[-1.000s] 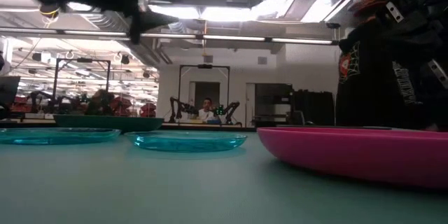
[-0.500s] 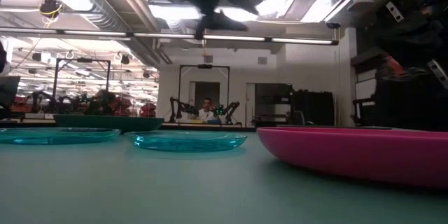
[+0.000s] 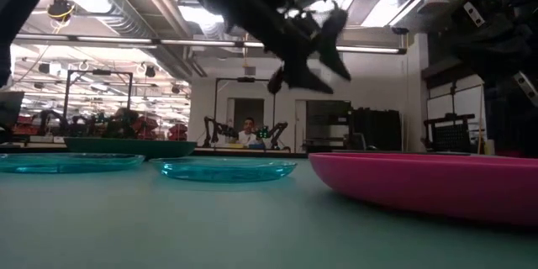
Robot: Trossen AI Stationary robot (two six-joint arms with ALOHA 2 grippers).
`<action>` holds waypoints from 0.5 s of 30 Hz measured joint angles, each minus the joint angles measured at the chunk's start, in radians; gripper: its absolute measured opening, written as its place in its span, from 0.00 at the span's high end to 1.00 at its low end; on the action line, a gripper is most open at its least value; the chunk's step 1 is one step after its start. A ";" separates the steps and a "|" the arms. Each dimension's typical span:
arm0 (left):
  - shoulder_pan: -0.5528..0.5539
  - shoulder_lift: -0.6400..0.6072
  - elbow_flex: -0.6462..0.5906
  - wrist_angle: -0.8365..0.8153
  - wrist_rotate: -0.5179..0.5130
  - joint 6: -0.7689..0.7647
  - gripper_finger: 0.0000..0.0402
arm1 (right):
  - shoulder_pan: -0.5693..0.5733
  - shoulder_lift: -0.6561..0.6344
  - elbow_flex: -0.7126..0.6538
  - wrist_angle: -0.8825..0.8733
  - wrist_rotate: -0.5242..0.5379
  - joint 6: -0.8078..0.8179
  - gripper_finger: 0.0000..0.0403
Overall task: Stack plastic plates
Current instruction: Stack the black plate on top of the green plate
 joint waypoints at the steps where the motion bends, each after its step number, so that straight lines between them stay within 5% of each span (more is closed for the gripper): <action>1: 0.000 0.016 0.000 0.000 -0.005 0.000 0.52 | 0.000 0.000 0.000 0.000 0.000 0.000 0.99; 15: 0.000 0.166 0.001 -0.004 -0.026 -0.051 0.53 | 0.000 0.000 0.000 0.000 0.000 0.000 0.99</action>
